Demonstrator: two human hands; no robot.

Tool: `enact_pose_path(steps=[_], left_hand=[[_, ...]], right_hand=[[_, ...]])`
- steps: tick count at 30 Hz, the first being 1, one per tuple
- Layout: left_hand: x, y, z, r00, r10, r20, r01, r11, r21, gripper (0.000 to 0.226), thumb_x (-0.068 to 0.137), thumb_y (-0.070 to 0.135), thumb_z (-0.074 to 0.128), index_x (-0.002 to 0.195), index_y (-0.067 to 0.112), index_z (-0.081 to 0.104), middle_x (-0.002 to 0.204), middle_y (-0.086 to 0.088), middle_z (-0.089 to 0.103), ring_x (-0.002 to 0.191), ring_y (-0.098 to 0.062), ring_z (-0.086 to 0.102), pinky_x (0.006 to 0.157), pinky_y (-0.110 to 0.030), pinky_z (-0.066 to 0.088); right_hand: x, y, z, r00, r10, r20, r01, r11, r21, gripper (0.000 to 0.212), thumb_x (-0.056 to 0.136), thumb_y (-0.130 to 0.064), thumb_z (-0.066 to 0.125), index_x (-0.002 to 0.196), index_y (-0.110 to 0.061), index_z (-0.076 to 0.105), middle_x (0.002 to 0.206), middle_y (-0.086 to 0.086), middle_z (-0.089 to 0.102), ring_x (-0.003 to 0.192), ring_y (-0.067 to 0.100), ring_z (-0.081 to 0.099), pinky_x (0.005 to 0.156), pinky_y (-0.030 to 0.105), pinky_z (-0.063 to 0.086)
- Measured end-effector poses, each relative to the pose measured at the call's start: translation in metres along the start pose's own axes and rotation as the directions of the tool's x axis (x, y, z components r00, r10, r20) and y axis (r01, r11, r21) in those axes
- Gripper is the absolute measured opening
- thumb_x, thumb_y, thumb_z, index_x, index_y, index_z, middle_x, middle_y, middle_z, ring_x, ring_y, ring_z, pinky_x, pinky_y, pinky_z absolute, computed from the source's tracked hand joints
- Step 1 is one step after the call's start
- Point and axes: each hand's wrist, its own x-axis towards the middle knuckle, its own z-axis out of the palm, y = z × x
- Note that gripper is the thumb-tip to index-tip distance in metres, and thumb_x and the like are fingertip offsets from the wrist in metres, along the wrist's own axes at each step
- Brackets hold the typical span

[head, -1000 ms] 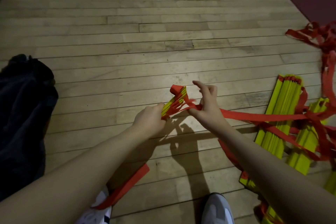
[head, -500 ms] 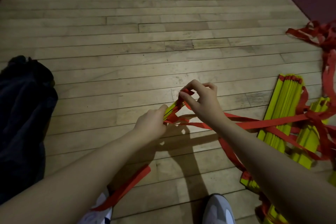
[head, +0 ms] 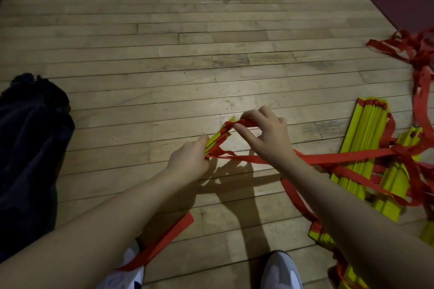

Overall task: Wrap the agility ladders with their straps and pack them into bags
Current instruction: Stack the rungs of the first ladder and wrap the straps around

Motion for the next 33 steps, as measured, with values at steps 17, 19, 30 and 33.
enact_pose_path(steps=[17,19,30,33], left_hand=[[0.009,0.004,-0.024,0.996,-0.085,-0.022,0.082,0.990,-0.116,0.010,0.085,0.030,0.058,0.085,0.020,0.057,0.074,-0.001,0.061,0.059,-0.018,0.061,0.054,-0.026,0.045],[0.011,0.002,-0.023,0.997,-0.076,-0.027,0.072,0.990,-0.118,0.014,0.087,0.033,0.059,0.087,0.019,0.059,0.076,-0.003,0.063,0.064,-0.022,0.061,0.055,-0.028,0.046],[0.006,-0.004,-0.022,0.993,0.104,0.057,-0.084,0.958,-0.274,0.034,0.085,0.012,0.061,0.115,0.023,0.050,0.091,-0.006,0.065,0.083,-0.023,0.064,0.076,-0.041,0.054],[0.006,-0.001,-0.025,0.992,0.102,0.069,-0.080,0.959,-0.271,0.031,0.085,0.026,0.067,0.110,0.022,0.049,0.092,-0.002,0.064,0.078,-0.017,0.064,0.072,-0.038,0.056]], right_hand=[[-0.021,-0.006,0.012,0.855,0.092,0.510,-0.302,0.888,0.347,0.035,0.080,-0.037,0.076,0.087,-0.026,0.044,0.080,-0.002,0.059,0.071,0.014,0.058,0.068,0.036,0.051],[-0.022,-0.007,0.012,0.880,0.076,0.469,-0.264,0.899,0.350,0.029,0.084,-0.036,0.072,0.096,-0.022,0.049,0.081,0.004,0.063,0.070,0.021,0.062,0.065,0.042,0.055],[-0.008,0.003,0.006,0.932,-0.031,0.361,-0.021,0.990,0.138,0.005,0.096,-0.019,0.056,0.096,-0.015,0.054,0.076,0.001,0.066,0.070,0.023,0.063,0.063,0.042,0.050],[-0.009,0.002,0.006,0.973,0.023,0.231,-0.026,1.000,0.010,0.021,0.097,-0.029,0.054,0.091,-0.010,0.058,0.068,0.001,0.062,0.063,0.021,0.061,0.055,0.035,0.044]])
